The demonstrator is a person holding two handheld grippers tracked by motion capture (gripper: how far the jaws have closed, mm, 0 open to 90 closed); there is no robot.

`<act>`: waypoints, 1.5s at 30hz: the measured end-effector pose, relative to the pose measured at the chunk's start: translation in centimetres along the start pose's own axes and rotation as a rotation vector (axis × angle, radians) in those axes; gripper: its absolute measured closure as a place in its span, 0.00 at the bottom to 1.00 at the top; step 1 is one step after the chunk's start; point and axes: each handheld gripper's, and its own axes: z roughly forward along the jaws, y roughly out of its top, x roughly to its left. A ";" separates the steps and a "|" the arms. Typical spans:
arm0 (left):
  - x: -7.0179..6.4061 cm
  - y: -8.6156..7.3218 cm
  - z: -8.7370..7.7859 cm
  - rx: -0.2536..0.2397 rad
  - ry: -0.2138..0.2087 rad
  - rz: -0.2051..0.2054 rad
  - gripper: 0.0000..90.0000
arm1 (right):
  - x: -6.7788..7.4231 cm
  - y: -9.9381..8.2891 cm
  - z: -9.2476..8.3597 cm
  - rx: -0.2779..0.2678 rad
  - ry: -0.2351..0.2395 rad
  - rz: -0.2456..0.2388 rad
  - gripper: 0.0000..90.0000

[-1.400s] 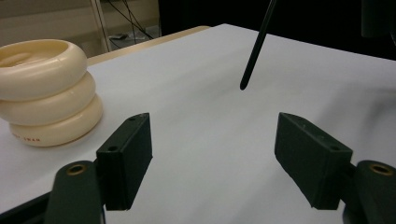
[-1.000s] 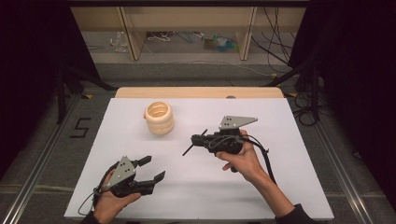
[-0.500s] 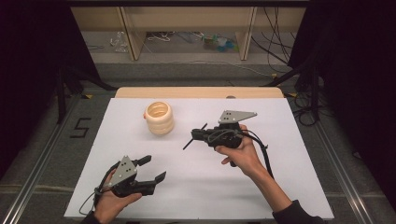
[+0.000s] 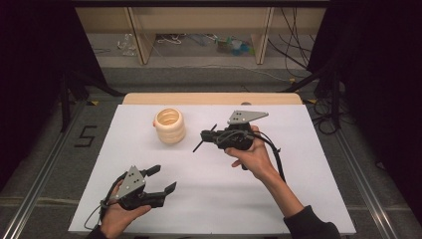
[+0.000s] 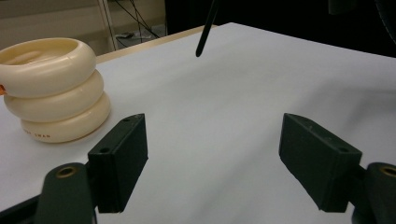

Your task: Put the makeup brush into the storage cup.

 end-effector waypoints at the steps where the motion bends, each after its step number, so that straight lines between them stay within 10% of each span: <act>1: 0.0 0.0 0.0 -0.003 -0.002 0.003 0.26 | -0.1 0.1 0.2 0.000 0.002 0.001 0.95; 6: 0.4 0.1 0.0 -0.013 0.011 0.049 0.26 | -0.3 0.5 0.8 -0.008 0.006 0.008 0.95; 13: -0.1 0.0 -0.1 0.003 0.001 -0.015 0.26 | -0.5 1.1 1.8 -0.005 0.006 0.009 0.95; 14: 1.5 0.7 -0.2 0.001 0.052 0.227 0.26 | -0.6 1.3 1.9 -0.005 0.008 0.006 0.95; 45: 1.5 0.7 -0.1 -0.011 0.029 0.221 0.27 | -2.7 3.9 4.3 0.034 -0.053 -0.008 0.95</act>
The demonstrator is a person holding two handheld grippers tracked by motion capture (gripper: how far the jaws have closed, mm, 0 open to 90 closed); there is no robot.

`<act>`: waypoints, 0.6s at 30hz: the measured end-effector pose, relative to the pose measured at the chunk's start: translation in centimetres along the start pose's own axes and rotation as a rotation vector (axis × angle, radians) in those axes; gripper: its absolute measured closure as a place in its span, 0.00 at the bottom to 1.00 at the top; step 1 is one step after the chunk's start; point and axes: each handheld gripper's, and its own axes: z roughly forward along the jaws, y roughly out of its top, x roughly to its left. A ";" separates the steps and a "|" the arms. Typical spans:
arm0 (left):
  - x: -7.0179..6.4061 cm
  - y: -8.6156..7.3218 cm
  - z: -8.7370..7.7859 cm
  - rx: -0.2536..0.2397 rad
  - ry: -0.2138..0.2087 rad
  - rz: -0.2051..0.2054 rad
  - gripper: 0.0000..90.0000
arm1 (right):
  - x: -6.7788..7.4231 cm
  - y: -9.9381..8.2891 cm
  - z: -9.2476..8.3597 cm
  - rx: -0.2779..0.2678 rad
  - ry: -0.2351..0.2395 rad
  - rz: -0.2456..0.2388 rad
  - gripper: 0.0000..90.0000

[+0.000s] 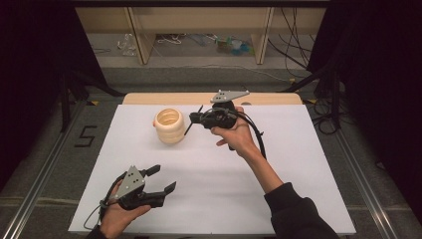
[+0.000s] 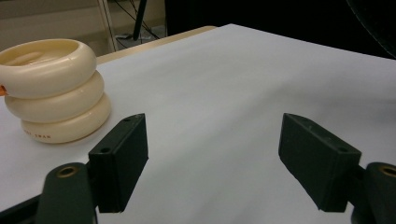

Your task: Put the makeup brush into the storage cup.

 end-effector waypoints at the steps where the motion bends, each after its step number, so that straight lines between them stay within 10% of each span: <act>1: 0.0 0.0 -0.1 0.006 0.000 0.001 0.27 | 0.0 0.1 0.1 0.001 -0.001 -0.003 0.95; 18: 0.0 0.0 -0.1 0.011 0.003 0.001 0.27 | -0.6 1.5 1.5 0.000 -0.027 -0.016 0.95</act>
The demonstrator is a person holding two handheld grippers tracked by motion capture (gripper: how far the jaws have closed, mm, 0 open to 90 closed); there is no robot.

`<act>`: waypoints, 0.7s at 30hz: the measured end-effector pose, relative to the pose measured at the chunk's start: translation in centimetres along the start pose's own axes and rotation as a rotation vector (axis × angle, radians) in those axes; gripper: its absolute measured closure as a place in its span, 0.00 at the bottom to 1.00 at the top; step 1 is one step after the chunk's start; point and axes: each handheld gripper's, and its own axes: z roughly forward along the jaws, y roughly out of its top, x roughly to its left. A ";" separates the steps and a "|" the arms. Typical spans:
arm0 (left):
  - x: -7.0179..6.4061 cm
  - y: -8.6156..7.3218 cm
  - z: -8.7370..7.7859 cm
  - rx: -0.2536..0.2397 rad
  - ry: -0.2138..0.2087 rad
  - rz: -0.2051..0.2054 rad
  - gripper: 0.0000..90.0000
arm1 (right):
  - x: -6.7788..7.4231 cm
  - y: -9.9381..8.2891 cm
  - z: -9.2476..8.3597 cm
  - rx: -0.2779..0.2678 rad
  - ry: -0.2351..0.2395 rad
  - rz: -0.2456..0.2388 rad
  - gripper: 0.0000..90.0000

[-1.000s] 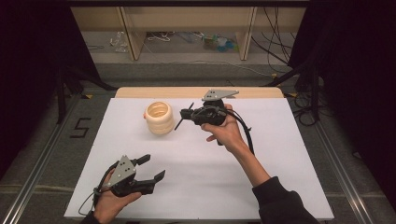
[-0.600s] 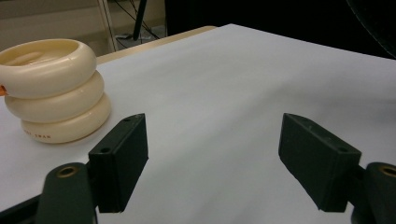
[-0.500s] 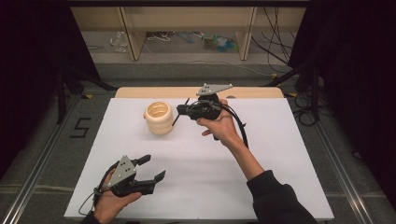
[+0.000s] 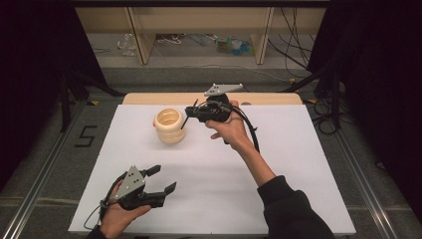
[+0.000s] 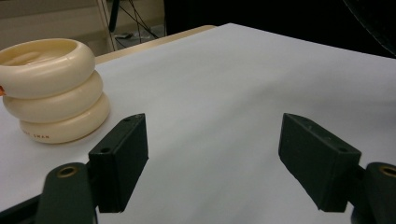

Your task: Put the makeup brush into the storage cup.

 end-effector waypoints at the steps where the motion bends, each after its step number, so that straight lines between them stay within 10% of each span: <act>1: 0.0 0.0 0.1 -0.013 -0.003 -0.003 0.27 | 0.1 0.1 0.1 0.004 0.006 0.007 0.95; 21: 0.0 0.0 0.0 -0.002 0.001 -0.001 0.27 | -0.7 1.8 2.2 0.004 -0.025 0.014 0.95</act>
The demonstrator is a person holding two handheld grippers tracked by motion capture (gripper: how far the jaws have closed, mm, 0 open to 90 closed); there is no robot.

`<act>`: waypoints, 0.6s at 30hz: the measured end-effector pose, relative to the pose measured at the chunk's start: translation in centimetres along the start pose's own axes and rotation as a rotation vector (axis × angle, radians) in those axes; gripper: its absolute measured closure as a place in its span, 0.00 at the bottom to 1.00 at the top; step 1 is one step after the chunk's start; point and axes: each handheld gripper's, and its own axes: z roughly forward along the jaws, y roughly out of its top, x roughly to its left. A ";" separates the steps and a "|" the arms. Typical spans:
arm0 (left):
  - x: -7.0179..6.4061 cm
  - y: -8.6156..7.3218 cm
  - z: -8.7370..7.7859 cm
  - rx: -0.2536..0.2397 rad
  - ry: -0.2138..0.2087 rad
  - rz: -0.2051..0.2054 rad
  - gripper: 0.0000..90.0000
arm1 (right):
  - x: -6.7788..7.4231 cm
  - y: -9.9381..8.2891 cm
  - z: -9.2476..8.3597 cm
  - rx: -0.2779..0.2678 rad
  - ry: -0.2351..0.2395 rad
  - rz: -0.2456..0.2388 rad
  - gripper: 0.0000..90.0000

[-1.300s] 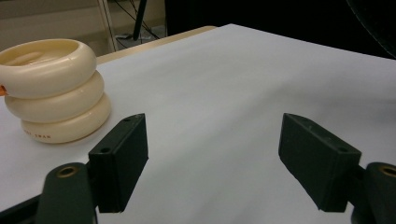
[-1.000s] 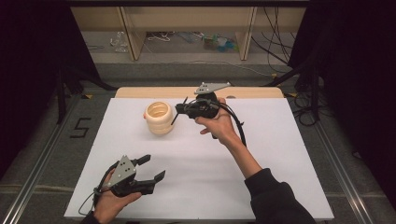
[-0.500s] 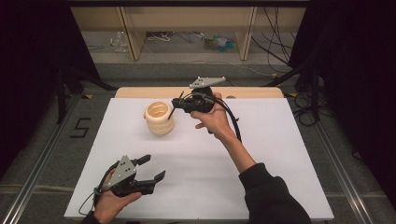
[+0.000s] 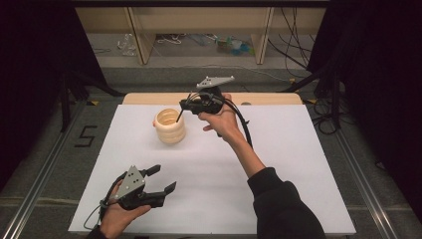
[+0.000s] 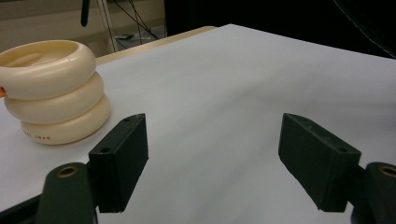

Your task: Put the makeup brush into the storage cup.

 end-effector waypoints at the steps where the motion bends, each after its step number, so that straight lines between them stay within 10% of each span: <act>1: 0.0 0.0 0.0 0.000 0.001 0.000 0.27 | 0.0 0.1 0.1 0.008 -0.001 0.002 0.95; 18: 0.0 0.0 0.0 -0.001 0.002 0.001 0.27 | -0.2 0.7 1.8 0.018 -0.023 0.009 0.95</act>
